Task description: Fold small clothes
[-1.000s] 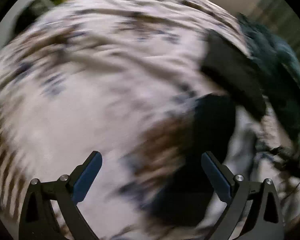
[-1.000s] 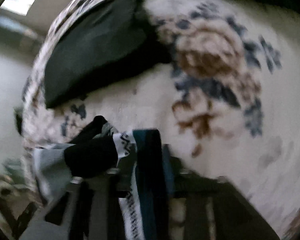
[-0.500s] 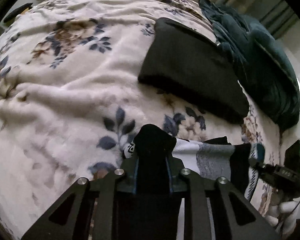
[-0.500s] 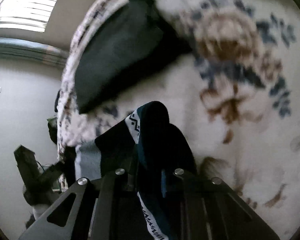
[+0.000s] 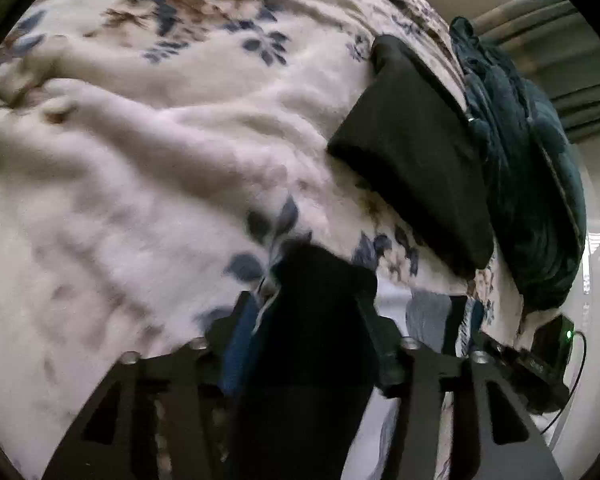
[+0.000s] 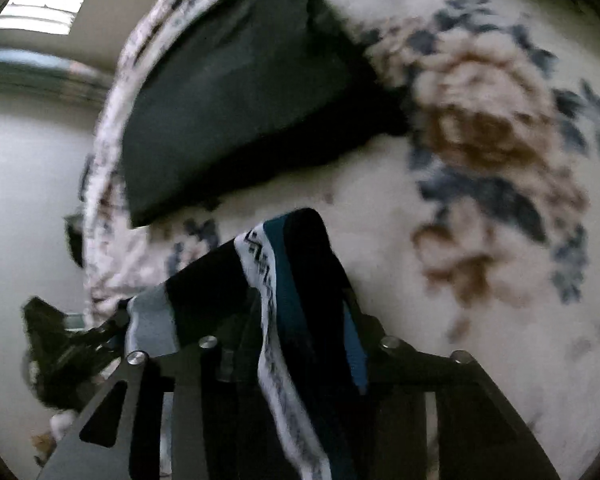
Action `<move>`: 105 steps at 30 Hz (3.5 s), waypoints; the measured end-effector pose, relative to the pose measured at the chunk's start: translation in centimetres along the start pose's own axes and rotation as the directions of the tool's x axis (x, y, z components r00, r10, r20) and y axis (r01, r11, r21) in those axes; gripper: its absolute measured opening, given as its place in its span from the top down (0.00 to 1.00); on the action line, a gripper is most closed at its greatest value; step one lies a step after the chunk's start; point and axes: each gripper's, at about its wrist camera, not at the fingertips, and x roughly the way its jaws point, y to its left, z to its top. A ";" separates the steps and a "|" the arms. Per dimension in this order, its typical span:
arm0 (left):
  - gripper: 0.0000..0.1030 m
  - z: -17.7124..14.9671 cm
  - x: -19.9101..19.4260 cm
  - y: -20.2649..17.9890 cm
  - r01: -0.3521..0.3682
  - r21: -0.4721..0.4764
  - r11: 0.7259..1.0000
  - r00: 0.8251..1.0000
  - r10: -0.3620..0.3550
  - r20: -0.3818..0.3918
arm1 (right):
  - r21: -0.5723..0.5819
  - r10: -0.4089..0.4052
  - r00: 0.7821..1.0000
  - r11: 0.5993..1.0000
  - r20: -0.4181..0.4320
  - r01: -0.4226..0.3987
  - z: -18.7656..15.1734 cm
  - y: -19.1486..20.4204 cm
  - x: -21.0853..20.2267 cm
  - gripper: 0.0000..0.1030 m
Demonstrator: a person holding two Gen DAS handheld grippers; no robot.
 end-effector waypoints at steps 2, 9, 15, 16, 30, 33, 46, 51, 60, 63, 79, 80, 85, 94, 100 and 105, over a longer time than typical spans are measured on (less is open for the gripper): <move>0.41 -1.5 -1.3 0.1 -0.018 0.023 1.000 1.000 0.017 0.015 | 0.031 0.003 1.000 1.000 -0.006 -0.002 -2.1 -1.2 -1.7 0.53; 0.41 -7.8 -1.8 0.8 -0.094 0.078 0.992 0.995 0.096 -0.022 | 0.244 0.107 0.976 0.968 -0.188 -0.060 -12.2 -5.9 0.5 0.60; 0.40 -8.9 -1.7 1.5 -0.083 0.050 0.995 0.996 0.085 -0.034 | 0.237 0.018 0.996 0.972 -0.087 0.003 -15.8 -5.4 -1.4 0.94; 0.41 -8.8 -1.9 1.2 -0.096 0.059 0.994 0.995 0.097 -0.028 | 0.241 0.011 0.996 0.970 -0.085 0.010 -16.0 -5.7 -1.5 0.94; 0.41 -13.2 -5.5 1.5 -0.190 0.015 0.982 0.981 0.189 0.036 | 0.784 0.425 0.901 0.529 0.086 -0.324 -23.5 -7.5 5.0 0.33; 0.41 -13.6 -5.2 1.9 -0.172 -0.010 0.985 0.985 0.172 0.027 | 0.714 0.355 0.918 0.595 0.179 -0.369 -22.4 -5.5 4.6 0.78; 0.41 -14.2 -5.4 3.0 -0.146 -0.007 0.989 0.989 0.146 0.029 | 0.367 0.124 0.986 0.917 0.109 -0.156 -22.1 -4.3 0.4 0.43; 0.41 -13.4 -4.7 4.3 -0.072 -0.027 0.997 0.997 0.073 0.029 | 0.489 0.254 0.951 0.816 0.179 -0.310 -24.7 -6.1 -0.7 0.29; 0.24 -8.6 2.4 4.8 0.226 -0.084 0.970 0.970 -0.232 -0.071 | 0.446 0.434 0.867 0.743 0.246 -0.499 -22.3 -4.5 5.6 0.15; 0.23 -7.9 3.4 4.1 0.243 -0.058 0.968 0.965 -0.248 -0.089 | 0.428 0.445 0.856 0.741 0.265 -0.518 -21.2 -3.0 6.4 0.17; 0.79 -2.5 -5.0 -5.7 0.384 0.147 0.912 0.918 -0.394 0.044 | 0.325 0.416 0.824 0.775 0.385 -0.543 -18.4 5.2 -2.1 0.77; 0.79 -1.7 -5.3 -6.0 0.396 0.154 0.905 0.913 -0.407 0.043 | 0.310 0.417 0.819 0.778 0.394 -0.546 -17.8 5.5 -3.5 0.77; 0.79 5.4 -7.3 -11.2 0.432 0.223 0.874 0.887 -0.456 0.068 | 0.215 0.426 0.776 0.796 0.465 -0.566 -11.4 8.8 -8.5 0.77; 0.79 18.4 0.5 -15.2 0.363 0.326 0.873 0.907 -0.411 0.090 | 0.110 0.420 0.724 0.821 0.548 -0.560 6.1 10.3 -6.4 0.77; 0.78 19.1 8.9 -10.3 0.314 0.236 0.919 0.947 -0.322 -0.007 | 0.209 0.340 0.820 0.856 0.461 -0.472 10.2 5.6 3.2 0.77; 0.69 17.6 7.8 -9.2 0.305 0.219 0.927 0.951 -0.310 -0.012 | 0.230 0.349 0.833 0.850 0.430 -0.475 9.7 3.8 4.6 0.71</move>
